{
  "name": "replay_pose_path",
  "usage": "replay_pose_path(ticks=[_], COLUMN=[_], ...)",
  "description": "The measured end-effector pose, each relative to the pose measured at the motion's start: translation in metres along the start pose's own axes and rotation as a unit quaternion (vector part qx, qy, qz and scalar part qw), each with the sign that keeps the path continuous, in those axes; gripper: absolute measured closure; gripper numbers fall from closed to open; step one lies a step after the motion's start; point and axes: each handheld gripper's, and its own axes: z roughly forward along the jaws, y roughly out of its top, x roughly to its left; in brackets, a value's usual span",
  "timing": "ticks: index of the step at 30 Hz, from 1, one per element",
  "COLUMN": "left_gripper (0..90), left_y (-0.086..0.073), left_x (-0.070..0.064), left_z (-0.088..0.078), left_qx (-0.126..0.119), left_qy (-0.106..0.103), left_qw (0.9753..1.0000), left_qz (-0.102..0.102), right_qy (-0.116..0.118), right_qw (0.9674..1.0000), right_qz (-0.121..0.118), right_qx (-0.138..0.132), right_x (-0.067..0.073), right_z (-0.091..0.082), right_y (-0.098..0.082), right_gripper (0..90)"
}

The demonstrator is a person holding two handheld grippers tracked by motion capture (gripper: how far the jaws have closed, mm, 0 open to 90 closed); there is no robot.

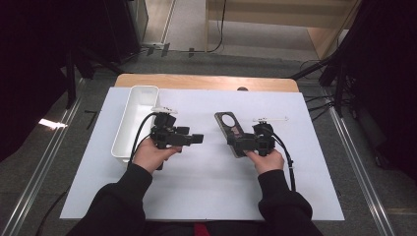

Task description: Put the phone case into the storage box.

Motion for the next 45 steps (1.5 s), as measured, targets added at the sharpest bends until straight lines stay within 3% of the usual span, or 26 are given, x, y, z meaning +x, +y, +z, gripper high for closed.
replay_pose_path(ticks=[5, 14, 18, 28, 39, 45], left_gripper=[22.4, 22.4, 22.5, 22.4, 22.5, 24.8], left_y=[0.004, 0.007, 0.010, 0.018, 0.027, 0.035], left_x=[0.000, 0.000, -0.004, -0.008, -0.012, -0.009], left_z=[0.002, 0.009, 0.011, 0.022, 0.033, 0.035], left_qx=[-0.001, -0.003, -0.011, -0.007, 0.002, -0.002], left_qy=[0.018, 0.027, 0.032, 0.022, 0.037, 0.039], left_qw=[0.9998, 0.9996, 0.9994, 0.9997, 0.9993, 0.9991], left_qz=[0.001, 0.000, 0.014, 0.001, -0.003, -0.018], right_qy=[-0.004, -0.003, -0.004, -0.002, 0.004, 0.005], right_qw=[0.9999, 0.9994, 0.9990, 0.9981, 0.9971, 0.9964], right_qz=[0.000, 0.016, 0.020, 0.025, 0.033, 0.033], right_qx=[-0.010, -0.031, -0.041, -0.057, -0.068, -0.078], right_x=[0.007, 0.011, 0.016, 0.023, 0.025, 0.027], right_z=[0.002, 0.000, -0.001, 0.001, 0.005, 0.004], right_y=[-0.003, -0.013, -0.015, -0.022, -0.029, -0.031], right_gripper=[10.8, 10.8, 10.8, 10.8, 10.8, 10.8])
